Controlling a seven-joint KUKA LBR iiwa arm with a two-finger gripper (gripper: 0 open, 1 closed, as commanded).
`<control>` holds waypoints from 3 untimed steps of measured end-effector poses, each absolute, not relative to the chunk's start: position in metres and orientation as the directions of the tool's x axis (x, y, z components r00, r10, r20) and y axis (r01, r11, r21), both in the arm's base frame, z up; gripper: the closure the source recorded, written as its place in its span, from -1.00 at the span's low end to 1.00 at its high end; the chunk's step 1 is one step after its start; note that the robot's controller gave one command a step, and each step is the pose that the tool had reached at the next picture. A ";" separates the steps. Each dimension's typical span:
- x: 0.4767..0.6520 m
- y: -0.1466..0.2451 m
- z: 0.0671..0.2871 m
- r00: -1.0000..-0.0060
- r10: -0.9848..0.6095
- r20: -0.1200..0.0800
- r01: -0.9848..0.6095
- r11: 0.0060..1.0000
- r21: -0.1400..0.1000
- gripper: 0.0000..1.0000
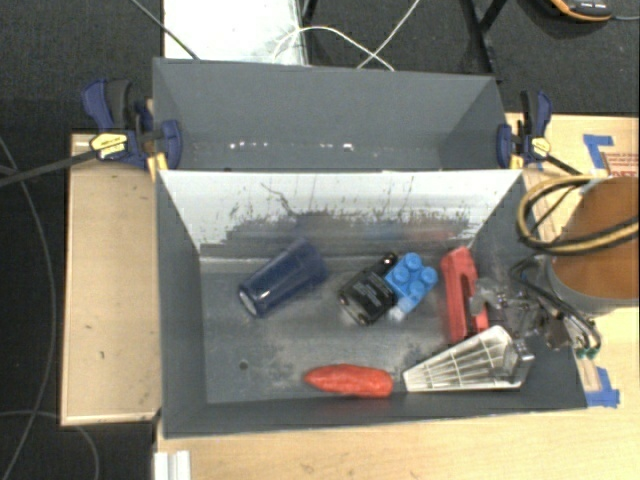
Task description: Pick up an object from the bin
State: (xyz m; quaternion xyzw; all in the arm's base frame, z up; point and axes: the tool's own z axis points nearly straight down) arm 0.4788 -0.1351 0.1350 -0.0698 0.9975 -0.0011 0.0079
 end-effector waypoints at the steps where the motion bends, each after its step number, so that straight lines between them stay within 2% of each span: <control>1: 0.476 -0.124 0.100 -1.000 -0.010 -0.008 -0.010 1.000 0.003 -1.00; 2: 0.483 -0.141 0.076 -0.970 -0.242 -0.023 -0.243 0.970 0.005 -1.00; 3: 0.478 -0.143 0.075 -0.998 0.067 -0.004 0.067 0.998 0.009 1.00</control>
Offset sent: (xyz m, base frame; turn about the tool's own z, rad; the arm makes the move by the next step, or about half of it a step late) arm -0.0010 -0.0137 -0.0650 -0.1074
